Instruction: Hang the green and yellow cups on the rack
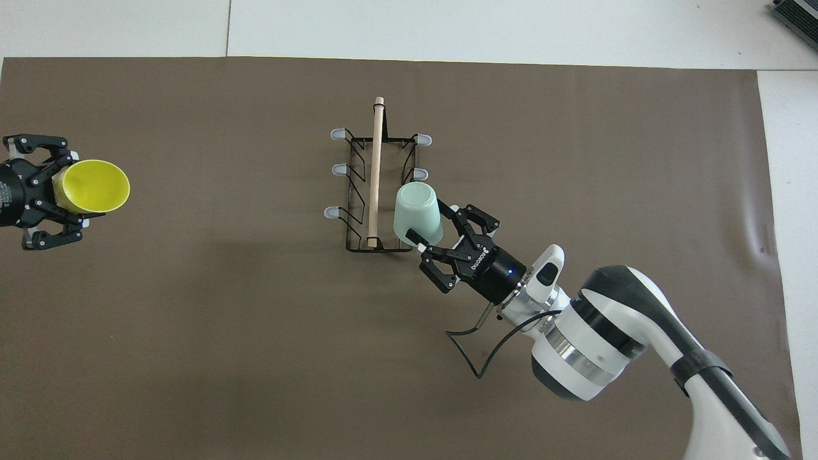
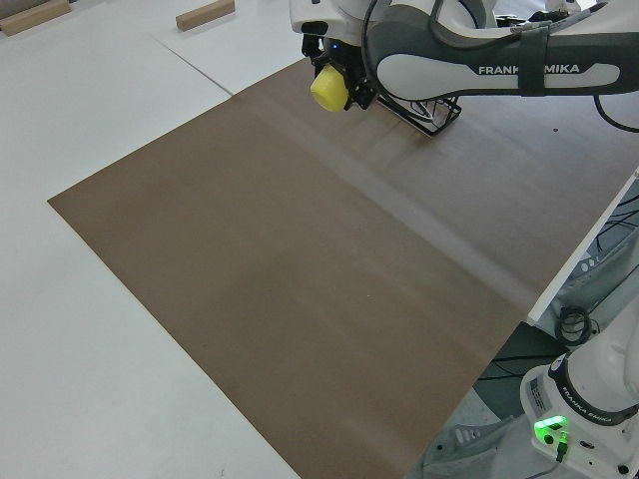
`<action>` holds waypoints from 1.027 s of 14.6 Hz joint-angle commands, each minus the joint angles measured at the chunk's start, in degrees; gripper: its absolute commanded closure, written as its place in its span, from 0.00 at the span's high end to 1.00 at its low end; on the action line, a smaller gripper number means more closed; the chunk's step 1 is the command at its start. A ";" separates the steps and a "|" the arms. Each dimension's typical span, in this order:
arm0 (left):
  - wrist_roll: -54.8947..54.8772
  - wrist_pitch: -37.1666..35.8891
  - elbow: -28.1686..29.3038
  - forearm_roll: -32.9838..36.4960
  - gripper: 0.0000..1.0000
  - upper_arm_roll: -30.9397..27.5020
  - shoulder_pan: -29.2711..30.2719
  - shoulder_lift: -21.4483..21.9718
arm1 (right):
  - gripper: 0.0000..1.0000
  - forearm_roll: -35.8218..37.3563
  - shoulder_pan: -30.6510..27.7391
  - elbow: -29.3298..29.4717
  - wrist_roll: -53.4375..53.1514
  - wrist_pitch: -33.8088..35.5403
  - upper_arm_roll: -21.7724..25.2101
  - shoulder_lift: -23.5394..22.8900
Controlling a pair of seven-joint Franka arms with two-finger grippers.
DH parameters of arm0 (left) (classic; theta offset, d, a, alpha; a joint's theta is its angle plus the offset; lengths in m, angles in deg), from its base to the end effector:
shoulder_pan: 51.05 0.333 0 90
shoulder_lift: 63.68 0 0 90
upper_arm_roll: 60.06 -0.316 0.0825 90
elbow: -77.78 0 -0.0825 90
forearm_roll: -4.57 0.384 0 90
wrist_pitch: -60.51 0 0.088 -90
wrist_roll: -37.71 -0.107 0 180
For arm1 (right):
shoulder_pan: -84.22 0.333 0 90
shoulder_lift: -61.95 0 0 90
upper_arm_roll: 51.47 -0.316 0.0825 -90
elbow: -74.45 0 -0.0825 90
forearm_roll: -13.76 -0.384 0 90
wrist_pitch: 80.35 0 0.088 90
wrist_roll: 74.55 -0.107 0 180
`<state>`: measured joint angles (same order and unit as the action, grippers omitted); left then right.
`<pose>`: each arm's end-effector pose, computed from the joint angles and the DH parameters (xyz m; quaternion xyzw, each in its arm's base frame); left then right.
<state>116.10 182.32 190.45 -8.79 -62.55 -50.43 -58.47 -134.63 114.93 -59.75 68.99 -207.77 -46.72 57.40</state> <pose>0.5564 0.0206 0.5380 0.7146 0.6800 0.0324 0.1609 0.4707 0.2476 0.3234 -0.6795 -0.2121 -0.5875 0.3849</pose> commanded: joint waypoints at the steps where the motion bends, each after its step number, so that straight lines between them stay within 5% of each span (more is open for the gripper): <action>1: 2.65 -0.51 -1.40 3.94 0.38 2.13 0.70 -0.64 | 0.00 -6.92 -1.18 1.92 4.20 -1.08 -0.54 -1.25; 5: 9.49 -0.95 -5.61 11.84 0.38 3.89 0.52 -2.65 | 0.00 -4.89 -2.23 2.10 4.38 -1.16 -0.45 -1.34; 15: 15.83 -0.60 -4.39 25.74 0.38 9.25 0.44 -2.49 | 0.00 -6.03 -1.09 1.49 4.90 -1.78 -0.62 -1.52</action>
<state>130.63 182.35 186.55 14.62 -54.11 -50.46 -60.75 -134.46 113.34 -58.48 70.21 -208.80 -46.97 56.54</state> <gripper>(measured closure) 0.317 0.322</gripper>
